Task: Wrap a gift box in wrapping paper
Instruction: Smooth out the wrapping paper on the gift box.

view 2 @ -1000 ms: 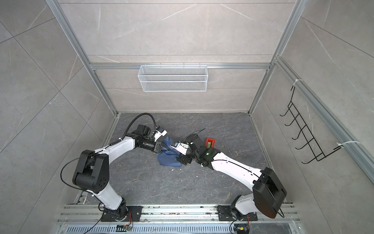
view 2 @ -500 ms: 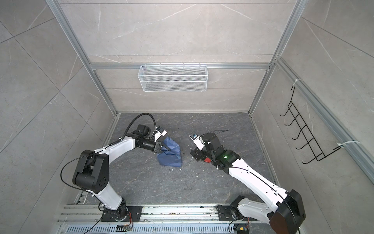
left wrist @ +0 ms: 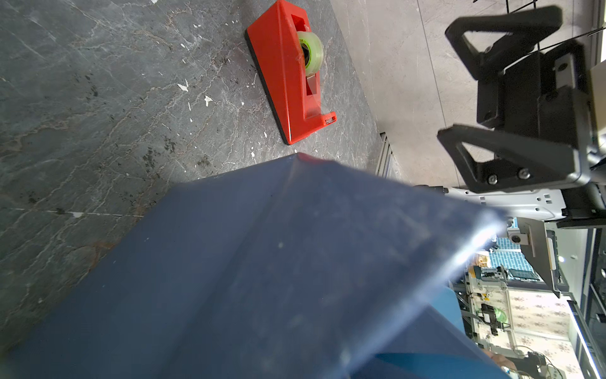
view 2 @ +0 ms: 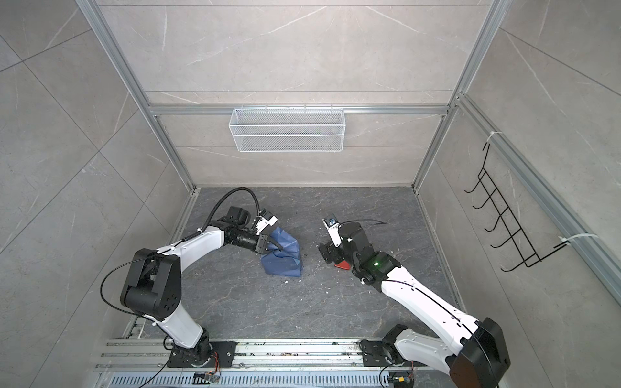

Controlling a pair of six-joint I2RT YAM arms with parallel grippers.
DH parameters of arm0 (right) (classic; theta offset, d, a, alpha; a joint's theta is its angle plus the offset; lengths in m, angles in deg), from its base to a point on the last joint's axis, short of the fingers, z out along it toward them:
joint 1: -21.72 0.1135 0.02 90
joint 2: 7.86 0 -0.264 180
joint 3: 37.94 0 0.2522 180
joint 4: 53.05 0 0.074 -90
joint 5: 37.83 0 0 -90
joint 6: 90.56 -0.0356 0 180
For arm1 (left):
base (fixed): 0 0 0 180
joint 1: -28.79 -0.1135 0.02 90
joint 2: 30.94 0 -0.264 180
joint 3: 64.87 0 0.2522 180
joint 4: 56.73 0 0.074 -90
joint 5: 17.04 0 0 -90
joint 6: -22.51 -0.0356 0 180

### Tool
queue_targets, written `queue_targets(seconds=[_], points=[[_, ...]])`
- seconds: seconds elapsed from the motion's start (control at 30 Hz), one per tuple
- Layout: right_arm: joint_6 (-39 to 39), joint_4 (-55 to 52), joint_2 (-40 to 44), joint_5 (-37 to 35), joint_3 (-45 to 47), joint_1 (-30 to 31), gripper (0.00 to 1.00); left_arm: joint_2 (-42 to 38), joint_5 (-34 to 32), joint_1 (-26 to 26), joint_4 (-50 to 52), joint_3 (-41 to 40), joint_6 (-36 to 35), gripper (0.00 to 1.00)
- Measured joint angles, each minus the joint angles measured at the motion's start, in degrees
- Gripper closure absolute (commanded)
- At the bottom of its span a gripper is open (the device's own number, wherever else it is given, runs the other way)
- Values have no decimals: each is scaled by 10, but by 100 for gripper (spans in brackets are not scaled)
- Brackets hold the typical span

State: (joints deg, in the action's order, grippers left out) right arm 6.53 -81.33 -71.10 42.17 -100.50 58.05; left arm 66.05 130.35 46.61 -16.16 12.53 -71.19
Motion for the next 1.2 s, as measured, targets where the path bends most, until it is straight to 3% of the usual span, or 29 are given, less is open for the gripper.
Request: queue_targets(seconds=[0.23,0.47,0.67,0.8,0.93,1.2], points=[[5,15,-13,23,7,0,0,0,0,0,2,1,-3,100],[66,79,-16,65,54,37,3,0,0,0,2,2,-2,100],[91,151,-72,121,64,42,4,0,0,1,2,2,-2,100],[93,196,-118,153,67,42,8,0,-1,1,2,2,-2,100],[99,235,-150,204,67,44,18,-1,-1,1,2,2,-2,100],[129,262,-159,257,68,53,18,-1,-2,2,1,1,-2,100]])
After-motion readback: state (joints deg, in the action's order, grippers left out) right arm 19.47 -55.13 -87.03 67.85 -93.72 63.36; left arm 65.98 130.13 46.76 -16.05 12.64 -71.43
